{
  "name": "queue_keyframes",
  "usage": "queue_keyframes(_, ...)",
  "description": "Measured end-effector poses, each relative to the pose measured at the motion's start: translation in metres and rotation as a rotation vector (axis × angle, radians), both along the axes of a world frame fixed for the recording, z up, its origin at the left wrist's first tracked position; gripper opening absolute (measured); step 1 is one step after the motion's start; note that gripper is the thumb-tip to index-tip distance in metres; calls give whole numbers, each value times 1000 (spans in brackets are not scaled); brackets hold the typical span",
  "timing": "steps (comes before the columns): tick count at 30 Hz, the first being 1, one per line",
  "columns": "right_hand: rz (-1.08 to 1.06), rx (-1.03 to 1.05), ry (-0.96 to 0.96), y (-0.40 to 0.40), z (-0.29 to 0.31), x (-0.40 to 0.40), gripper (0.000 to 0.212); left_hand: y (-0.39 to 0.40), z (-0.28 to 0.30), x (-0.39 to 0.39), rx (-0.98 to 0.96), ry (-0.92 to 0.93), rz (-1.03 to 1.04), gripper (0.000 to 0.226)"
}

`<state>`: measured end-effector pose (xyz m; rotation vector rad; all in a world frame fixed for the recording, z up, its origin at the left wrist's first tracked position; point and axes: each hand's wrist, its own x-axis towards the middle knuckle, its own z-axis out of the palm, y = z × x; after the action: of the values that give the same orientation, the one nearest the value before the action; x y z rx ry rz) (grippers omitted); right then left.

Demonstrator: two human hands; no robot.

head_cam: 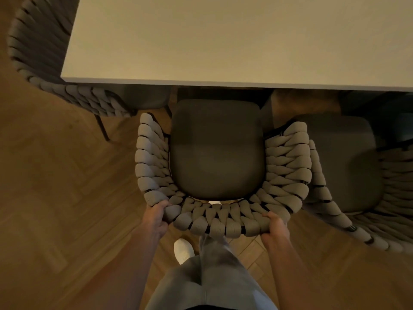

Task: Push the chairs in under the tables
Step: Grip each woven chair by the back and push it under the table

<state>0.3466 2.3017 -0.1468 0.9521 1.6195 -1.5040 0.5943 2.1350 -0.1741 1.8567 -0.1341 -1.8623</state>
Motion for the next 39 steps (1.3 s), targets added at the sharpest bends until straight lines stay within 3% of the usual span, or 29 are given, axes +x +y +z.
queue_keyframes(6,48,1,-2,-21,-4,-17,56,-21,-5,-6,-12,-33,10,53)
queue_keyframes(12,76,-26,-35,-52,-21,-41,43,-55,-22,-26,5,-62,-22,53)
queue_keyframes(17,92,-48,-27,-76,-44,-58,64,-78,-40,-39,18,-53,-13,51)
queue_keyframes(33,122,-65,-118,-124,-89,-70,68,-146,-72,-46,10,-54,-14,56)
queue_keyframes(39,144,-87,-174,-125,-88,-73,64,-151,-67,-50,9,-78,-82,47)
